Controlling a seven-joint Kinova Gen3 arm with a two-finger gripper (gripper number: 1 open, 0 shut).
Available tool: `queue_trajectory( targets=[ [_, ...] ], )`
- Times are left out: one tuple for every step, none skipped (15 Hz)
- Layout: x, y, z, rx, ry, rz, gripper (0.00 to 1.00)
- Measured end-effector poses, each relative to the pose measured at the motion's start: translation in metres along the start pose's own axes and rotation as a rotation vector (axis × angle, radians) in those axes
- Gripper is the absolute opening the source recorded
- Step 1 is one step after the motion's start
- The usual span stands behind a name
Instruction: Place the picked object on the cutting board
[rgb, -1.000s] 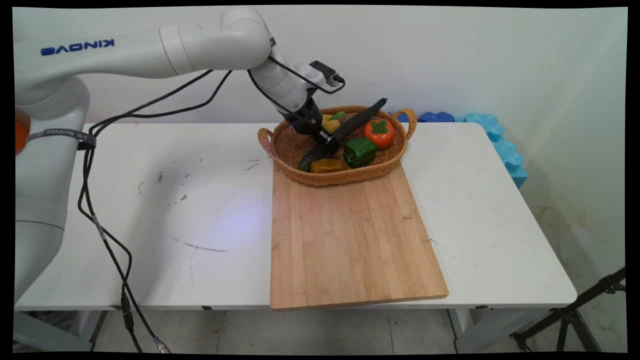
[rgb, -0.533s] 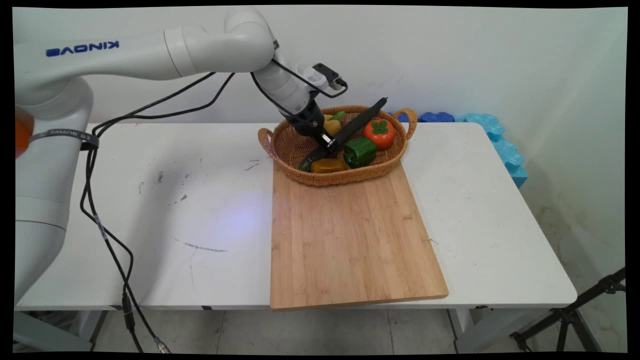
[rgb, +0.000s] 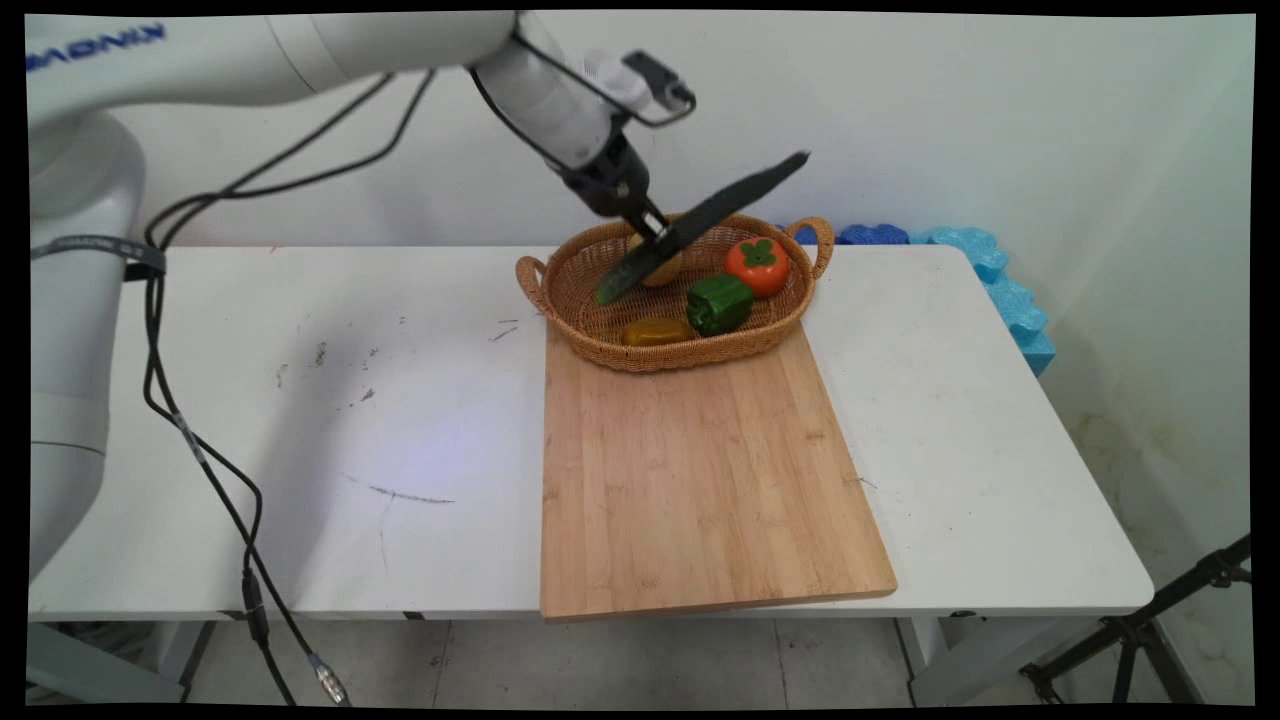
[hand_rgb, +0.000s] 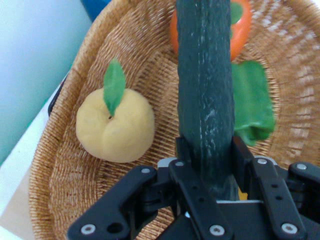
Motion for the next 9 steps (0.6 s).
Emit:
queue_trajectory(
  targets=[
    [0.003, 0.003, -0.015, -0.007, 0.009, 0.016, 0.00],
    [0.004, 0.007, -0.032, -0.017, 0.017, 0.036, 0.00],
    [0.003, 0.012, -0.048, -0.030, 0.021, 0.055, 0.00],
    [0.002, 0.016, -0.060, -0.041, 0.023, 0.073, 0.00],
    [0.000, 0.022, -0.074, -0.055, 0.025, 0.095, 0.00],
    [-0.003, 0.028, -0.085, -0.067, 0.024, 0.119, 0.00],
    [-0.008, 0.034, -0.093, -0.077, 0.020, 0.140, 0.00],
    [-0.011, 0.037, -0.098, -0.084, 0.016, 0.155, 0.00],
    [-0.016, 0.043, -0.104, -0.093, 0.010, 0.178, 0.00]
  ],
)
